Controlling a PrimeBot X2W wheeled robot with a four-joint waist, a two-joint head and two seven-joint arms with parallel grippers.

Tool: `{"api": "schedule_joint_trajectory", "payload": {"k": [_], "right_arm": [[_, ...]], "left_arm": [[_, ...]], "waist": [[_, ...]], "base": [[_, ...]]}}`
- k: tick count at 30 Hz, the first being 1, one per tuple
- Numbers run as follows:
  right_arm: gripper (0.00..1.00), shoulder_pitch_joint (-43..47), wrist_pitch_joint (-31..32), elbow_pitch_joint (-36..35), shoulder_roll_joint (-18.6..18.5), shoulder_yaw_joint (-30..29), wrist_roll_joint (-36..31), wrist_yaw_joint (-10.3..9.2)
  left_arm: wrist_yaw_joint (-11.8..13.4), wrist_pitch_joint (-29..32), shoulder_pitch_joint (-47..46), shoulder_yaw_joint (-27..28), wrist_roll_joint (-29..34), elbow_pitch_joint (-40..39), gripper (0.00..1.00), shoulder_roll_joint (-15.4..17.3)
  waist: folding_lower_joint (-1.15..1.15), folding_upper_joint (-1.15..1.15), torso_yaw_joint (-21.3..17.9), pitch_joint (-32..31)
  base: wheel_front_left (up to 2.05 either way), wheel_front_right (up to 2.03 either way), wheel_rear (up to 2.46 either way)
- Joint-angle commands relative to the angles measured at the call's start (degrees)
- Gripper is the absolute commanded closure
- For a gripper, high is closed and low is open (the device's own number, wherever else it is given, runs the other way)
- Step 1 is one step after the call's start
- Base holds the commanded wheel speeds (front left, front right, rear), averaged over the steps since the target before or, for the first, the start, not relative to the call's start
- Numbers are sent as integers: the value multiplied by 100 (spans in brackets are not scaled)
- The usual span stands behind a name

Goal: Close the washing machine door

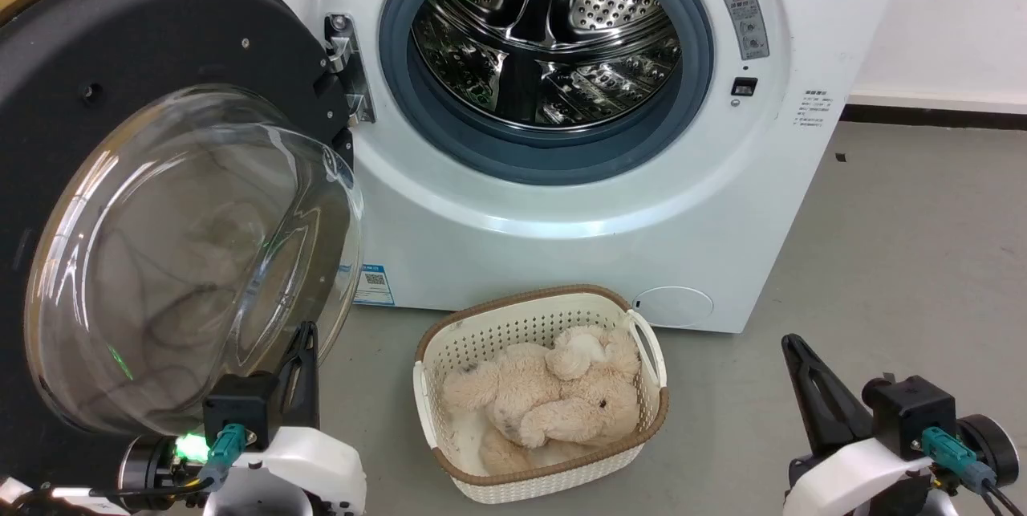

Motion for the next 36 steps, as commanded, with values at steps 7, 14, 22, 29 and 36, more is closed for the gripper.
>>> {"api": "schedule_joint_trajectory", "payload": {"k": [7,14,22,29,36], "right_arm": [[0,2,-2,0,-1,1,5,0],[0,6,-70,-30,0,-59,79,0],[0,27,-166,-87,1,-128,183,1],[0,49,-250,-116,3,-200,261,1],[0,67,-333,-135,4,-258,344,1]], "left_arm": [[7,-2,-1,-2,-2,6,0,0],[86,-70,-12,-39,-18,9,0,0],[166,-166,-58,-89,-19,-80,0,3],[206,-250,-155,-138,-5,-353,0,32],[205,-334,-333,-155,-14,-717,100,110]], "waist": [[0,0,0,1],[0,0,-1,9],[0,0,27,21],[0,0,136,25],[0,0,310,37]], "base": [[0,0,0],[0,0,0],[0,0,0],[0,0,0],[0,0,0]]}}
